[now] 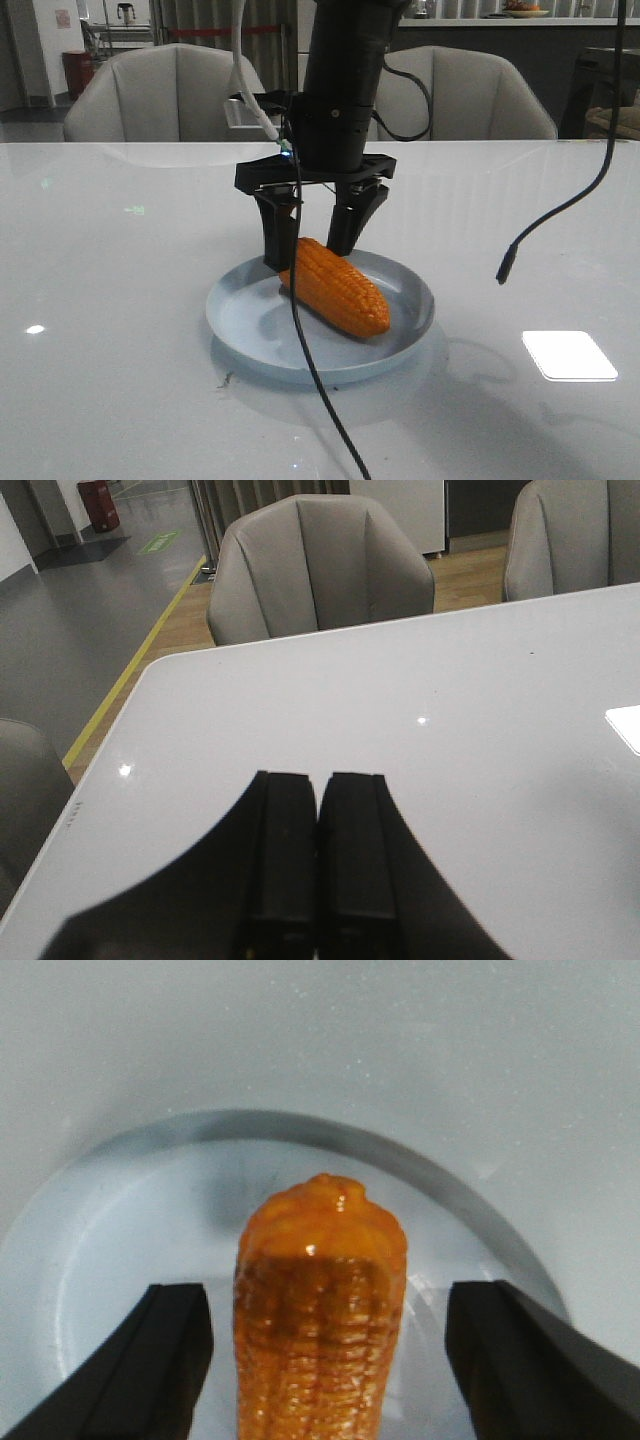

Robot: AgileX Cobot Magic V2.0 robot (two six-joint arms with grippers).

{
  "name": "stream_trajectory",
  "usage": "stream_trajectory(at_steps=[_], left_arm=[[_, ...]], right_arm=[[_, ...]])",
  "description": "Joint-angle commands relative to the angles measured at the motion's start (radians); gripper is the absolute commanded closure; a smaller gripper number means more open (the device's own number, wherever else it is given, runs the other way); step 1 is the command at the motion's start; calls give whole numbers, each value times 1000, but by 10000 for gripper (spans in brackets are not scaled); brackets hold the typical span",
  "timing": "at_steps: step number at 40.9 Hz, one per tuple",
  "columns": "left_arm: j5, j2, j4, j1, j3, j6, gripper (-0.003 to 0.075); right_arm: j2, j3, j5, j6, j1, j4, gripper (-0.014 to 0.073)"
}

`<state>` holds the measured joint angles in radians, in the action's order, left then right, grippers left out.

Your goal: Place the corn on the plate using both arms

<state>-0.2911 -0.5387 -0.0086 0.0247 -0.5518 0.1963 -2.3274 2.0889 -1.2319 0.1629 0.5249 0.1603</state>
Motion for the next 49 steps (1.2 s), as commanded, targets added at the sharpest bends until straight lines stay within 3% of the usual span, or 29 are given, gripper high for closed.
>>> stream_trajectory(at_steps=[1,17,28,33,40,49], left_arm=[[74,1,-1,-1,-28,-1,631],[150,1,-1,-1,-28,-1,631],[156,1,-75,-1,-28,-1,631],[154,1,-84,-1,-28,-1,631],[126,-1,-84,-1,-28,-1,631],[102,-1,-84,-1,-28,-1,631]], right_arm=[[92,39,-100,6,-5,20,-10],[418,39,-79,-13,-74,-64,-10],[765,-5,-31,1,-299,-82,-10],[954,-164,22,39,-419,-121,-10],[1263,-535,232,41,-561,-128,-10],[1725,-1078,436,41,-603,-129,-10]])
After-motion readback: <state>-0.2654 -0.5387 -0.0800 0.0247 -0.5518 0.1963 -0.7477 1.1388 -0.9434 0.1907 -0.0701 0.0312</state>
